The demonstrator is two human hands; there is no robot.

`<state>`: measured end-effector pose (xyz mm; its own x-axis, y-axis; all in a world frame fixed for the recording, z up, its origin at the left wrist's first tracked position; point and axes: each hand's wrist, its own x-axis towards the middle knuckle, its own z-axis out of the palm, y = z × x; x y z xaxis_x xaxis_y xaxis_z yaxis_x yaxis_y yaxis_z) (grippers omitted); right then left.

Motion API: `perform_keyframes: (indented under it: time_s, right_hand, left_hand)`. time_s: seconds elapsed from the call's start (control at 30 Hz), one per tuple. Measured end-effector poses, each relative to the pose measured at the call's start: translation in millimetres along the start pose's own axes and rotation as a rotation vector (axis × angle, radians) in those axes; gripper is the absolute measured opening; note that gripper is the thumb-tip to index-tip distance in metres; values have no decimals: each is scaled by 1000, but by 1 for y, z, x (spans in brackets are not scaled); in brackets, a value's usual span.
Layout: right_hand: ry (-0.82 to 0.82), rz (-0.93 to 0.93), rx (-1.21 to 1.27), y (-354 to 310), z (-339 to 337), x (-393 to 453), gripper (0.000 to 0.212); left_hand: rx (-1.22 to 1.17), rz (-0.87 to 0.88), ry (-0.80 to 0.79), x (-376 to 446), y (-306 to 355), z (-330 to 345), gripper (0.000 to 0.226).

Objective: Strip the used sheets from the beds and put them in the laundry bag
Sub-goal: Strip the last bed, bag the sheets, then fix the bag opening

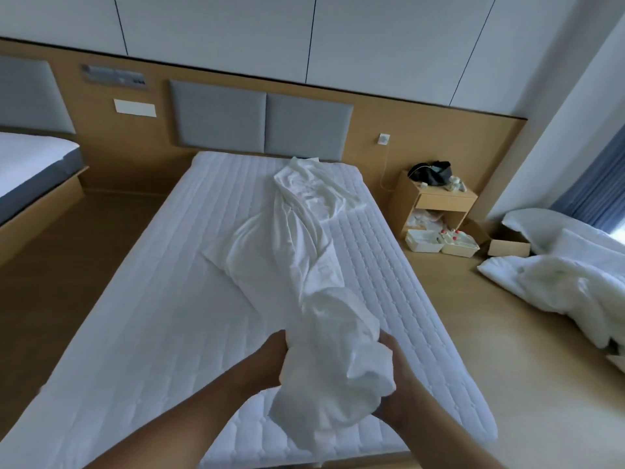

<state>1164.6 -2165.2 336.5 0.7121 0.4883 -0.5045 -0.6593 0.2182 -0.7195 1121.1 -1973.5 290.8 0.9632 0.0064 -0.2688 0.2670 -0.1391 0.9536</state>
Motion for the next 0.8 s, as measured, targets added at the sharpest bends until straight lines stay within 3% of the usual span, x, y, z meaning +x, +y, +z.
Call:
perform_keyframes:
  time_s: [0.03,0.1,0.17,0.2,0.27,0.33,0.43,0.5,0.57,0.63,0.7,0.73,0.8]
  right_hand:
    - [35,9,-58,-4,0,-8,43]
    - [76,50,-111,-11,-12,-18,37]
    - [231,20,-431,-14,-45,-18,21]
    - [305,-41,-542,-12,-57,-21,24]
    - [287,-169,-725,-4,-63,-29,60]
    - [253,-109,-882,14,-66,-24,83]
    - [231,-68,-648,41,-63,-11,29]
    - [334,-45,-422,52,-68,-6,29]
    - [486,-49,-108,56,-70,3,18]
    - [511,-90,102,57,-78,10,13]
    - [531,-65,342,51,-83,10,16]
    - [551,-4,415,49,-87,8,17]
    - [501,107,351,46,-89,2,25]
  left_hand:
    - [-53,20,-28,10,-6,3,17]
    - [-122,61,-96,17,-7,7,24]
    - [-161,66,-131,25,-7,16,29]
    - [-160,62,-157,27,-6,21,30]
    - [-155,9,-204,31,-1,31,31]
    - [-79,-15,-219,38,1,48,26]
    - [4,-53,-215,45,3,79,22]
    - [57,-98,-129,47,2,85,33]
    - [147,-68,104,48,-2,76,32]
    - [124,-70,286,53,-20,61,28]
    - [154,-177,331,64,-45,44,21]
    - [253,-233,293,71,-61,39,37]
    - [558,-286,118,79,-96,38,93]
